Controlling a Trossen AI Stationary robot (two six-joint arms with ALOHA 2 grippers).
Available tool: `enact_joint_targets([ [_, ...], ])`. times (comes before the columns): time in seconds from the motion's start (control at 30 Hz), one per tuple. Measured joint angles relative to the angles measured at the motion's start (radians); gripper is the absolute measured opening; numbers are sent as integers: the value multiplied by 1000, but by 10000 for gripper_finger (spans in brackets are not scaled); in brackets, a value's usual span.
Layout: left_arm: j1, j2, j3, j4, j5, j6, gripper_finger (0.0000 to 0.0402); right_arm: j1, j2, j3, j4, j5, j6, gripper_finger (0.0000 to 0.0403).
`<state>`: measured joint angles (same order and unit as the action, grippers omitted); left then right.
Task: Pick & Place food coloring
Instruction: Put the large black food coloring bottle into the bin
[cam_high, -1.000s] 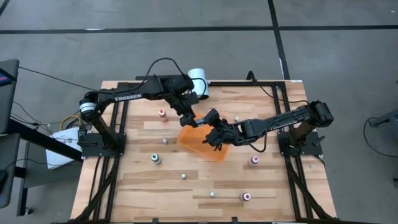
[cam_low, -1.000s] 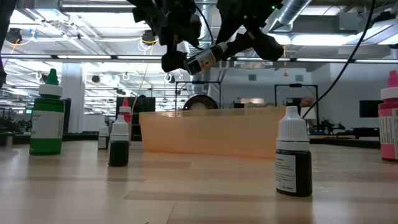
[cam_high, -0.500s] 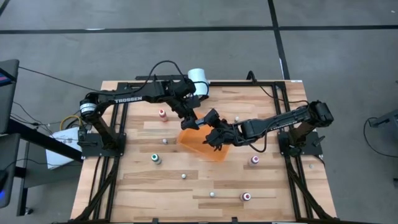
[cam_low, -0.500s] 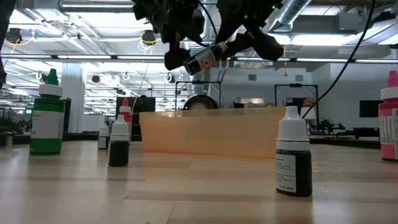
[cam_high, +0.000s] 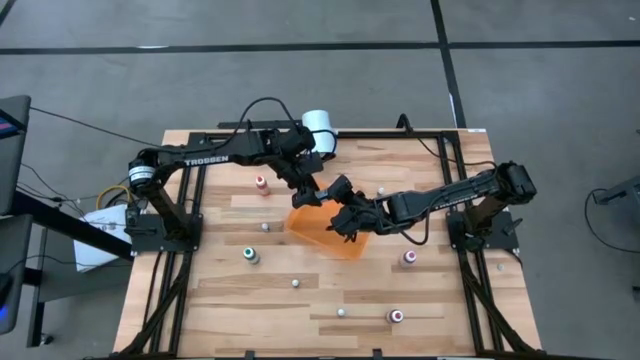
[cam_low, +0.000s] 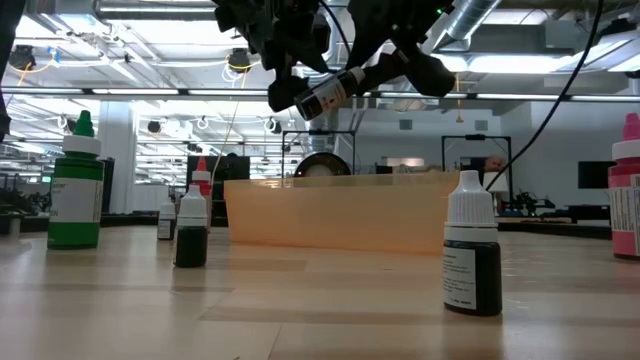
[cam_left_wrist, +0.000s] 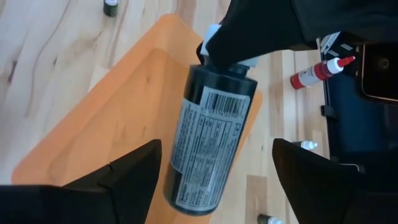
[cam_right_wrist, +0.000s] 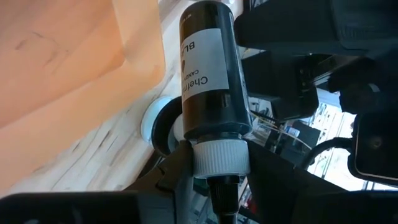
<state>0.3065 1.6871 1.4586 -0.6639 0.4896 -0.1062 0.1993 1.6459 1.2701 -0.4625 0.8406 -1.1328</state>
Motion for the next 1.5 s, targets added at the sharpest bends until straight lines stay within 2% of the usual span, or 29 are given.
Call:
enact_joint_targets([
  [0.93,1,8,-26,78,30,27,295,6,0,0,-4,4,0,127],
  [1.2,1,65,-25,100,145,9,295,19,0,0,-61,4,36,124],
  [1.5,7,67,-12,99,142,9,295,23,0,0,-59,24,42,125],
])
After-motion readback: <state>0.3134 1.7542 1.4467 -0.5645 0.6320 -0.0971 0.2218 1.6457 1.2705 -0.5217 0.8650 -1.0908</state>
